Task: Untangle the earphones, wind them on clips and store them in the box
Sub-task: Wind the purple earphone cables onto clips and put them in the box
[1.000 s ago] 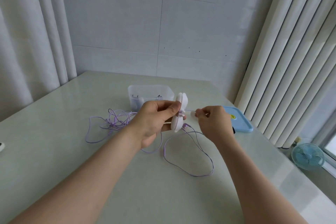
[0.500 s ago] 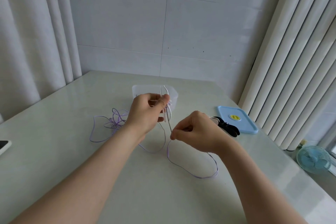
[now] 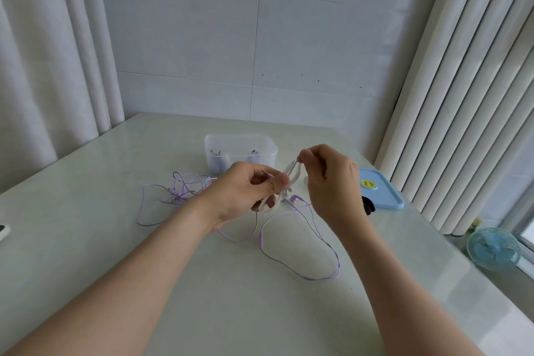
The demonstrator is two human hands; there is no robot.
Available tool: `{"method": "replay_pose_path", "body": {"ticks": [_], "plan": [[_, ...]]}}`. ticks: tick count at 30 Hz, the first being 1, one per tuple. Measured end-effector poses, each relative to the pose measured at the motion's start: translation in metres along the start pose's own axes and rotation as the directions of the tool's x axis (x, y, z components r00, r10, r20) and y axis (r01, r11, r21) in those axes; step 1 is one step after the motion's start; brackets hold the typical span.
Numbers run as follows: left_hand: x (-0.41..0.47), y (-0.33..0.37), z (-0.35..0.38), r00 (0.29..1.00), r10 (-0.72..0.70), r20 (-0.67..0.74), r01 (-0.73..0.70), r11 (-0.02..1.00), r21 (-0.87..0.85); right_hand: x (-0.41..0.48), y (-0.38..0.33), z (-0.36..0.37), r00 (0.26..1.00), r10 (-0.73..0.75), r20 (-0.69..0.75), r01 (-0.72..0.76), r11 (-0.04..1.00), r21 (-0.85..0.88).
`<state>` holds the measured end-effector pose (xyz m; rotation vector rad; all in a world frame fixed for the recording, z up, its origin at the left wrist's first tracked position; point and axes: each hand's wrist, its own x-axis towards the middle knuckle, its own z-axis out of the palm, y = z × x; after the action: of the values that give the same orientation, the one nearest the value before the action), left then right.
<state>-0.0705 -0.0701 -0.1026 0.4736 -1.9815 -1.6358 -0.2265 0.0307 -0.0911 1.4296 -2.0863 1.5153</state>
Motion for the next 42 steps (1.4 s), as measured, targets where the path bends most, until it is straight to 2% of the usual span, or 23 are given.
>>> {"method": "replay_pose_path", "body": {"ticks": [2, 5, 7, 9, 13, 17, 18, 20, 21, 23, 24, 27, 30, 33, 34, 36, 39, 42], "plan": [[0.000, 0.001, 0.000, 1.000, -0.009, 0.027, 0.009, 1.000, -0.001, 0.000, 0.007, -0.001, 0.999, -0.023, -0.026, 0.020, 0.993, -0.114], [0.001, 0.002, -0.003, 1.000, -0.005, 0.015, 0.005, 1.000, 0.008, 0.001, 0.012, 0.000, 0.999, 0.044, 0.030, -0.038, 0.982, -0.185], [0.001, 0.002, -0.005, 0.998, 0.012, -0.056, -0.014, 0.999, -0.030, 0.001, 0.014, 0.003, 0.987, 0.100, 0.123, -0.077, 0.981, -0.180], [0.003, 0.002, -0.006, 0.981, 0.049, -0.189, -0.049, 0.999, 0.002, -0.001, 0.013, 0.005, 0.962, 0.125, 0.241, -0.086, 0.982, -0.169], [0.006, 0.000, -0.009, 0.919, 0.075, -0.388, -0.084, 0.996, -0.008, -0.012, -0.006, 0.001, 0.869, 0.010, 0.494, 0.001, 1.000, -0.023], [0.007, -0.001, -0.011, 0.870, 0.034, -0.493, -0.080, 0.994, -0.071, -0.018, -0.025, -0.010, 0.759, -0.077, 0.646, -0.095, 0.969, 0.227], [0.008, -0.002, -0.012, 0.862, 0.043, -0.505, -0.072, 0.997, -0.037, -0.018, -0.028, -0.011, 0.761, -0.091, 0.642, -0.107, 0.959, 0.262], [0.008, -0.007, -0.014, 0.875, 0.076, -0.478, -0.044, 0.996, 0.079, -0.015, -0.031, -0.011, 0.840, -0.064, 0.539, -0.152, 0.926, 0.346], [0.008, -0.009, -0.014, 0.893, 0.081, -0.442, -0.030, 0.992, 0.121, -0.012, -0.030, -0.010, 0.888, -0.004, 0.459, -0.211, 0.885, 0.416], [0.007, -0.008, -0.014, 0.932, 0.063, -0.356, -0.017, 0.991, 0.130, -0.005, -0.026, -0.011, 0.938, 0.134, 0.320, -0.293, 0.801, 0.523], [0.007, -0.008, -0.013, 0.947, 0.058, -0.315, -0.023, 0.993, 0.114, -0.002, -0.022, -0.012, 0.954, 0.160, 0.254, -0.273, 0.815, 0.512], [0.003, -0.003, -0.011, 0.985, 0.069, -0.158, -0.056, 0.995, 0.088, 0.002, -0.008, -0.008, 0.996, 0.084, 0.028, -0.088, 0.966, 0.243], [-0.001, -0.001, -0.008, 0.995, 0.093, 0.022, -0.095, 0.989, 0.110, 0.003, 0.002, -0.002, 0.996, 0.045, -0.083, -0.044, 0.999, 0.024], [-0.001, 0.001, -0.008, 0.994, 0.112, -0.016, -0.113, 0.991, -0.076, 0.005, 0.014, -0.003, 0.980, 0.194, 0.038, -0.187, 0.972, -0.140], [0.000, 0.002, -0.009, 0.993, 0.099, -0.064, -0.107, 0.985, -0.135, 0.004, 0.016, -0.003, 0.969, 0.225, 0.103, -0.202, 0.959, -0.197], [0.000, 0.004, -0.010, 0.978, 0.070, -0.195, -0.098, 0.985, -0.140, -0.001, 0.014, -0.003, 0.938, 0.217, 0.272, -0.155, 0.961, -0.231], [0.002, 0.002, -0.012, 0.933, 0.051, -0.357, -0.082, 0.994, -0.071, -0.010, -0.006, -0.003, 0.833, 0.120, 0.540, -0.075, 0.992, -0.104], [0.005, -0.003, -0.012, 0.903, 0.035, -0.428, -0.048, 0.999, -0.021, -0.016, -0.024, -0.006, 0.729, 0.070, 0.681, -0.170, 0.982, 0.081]]}}
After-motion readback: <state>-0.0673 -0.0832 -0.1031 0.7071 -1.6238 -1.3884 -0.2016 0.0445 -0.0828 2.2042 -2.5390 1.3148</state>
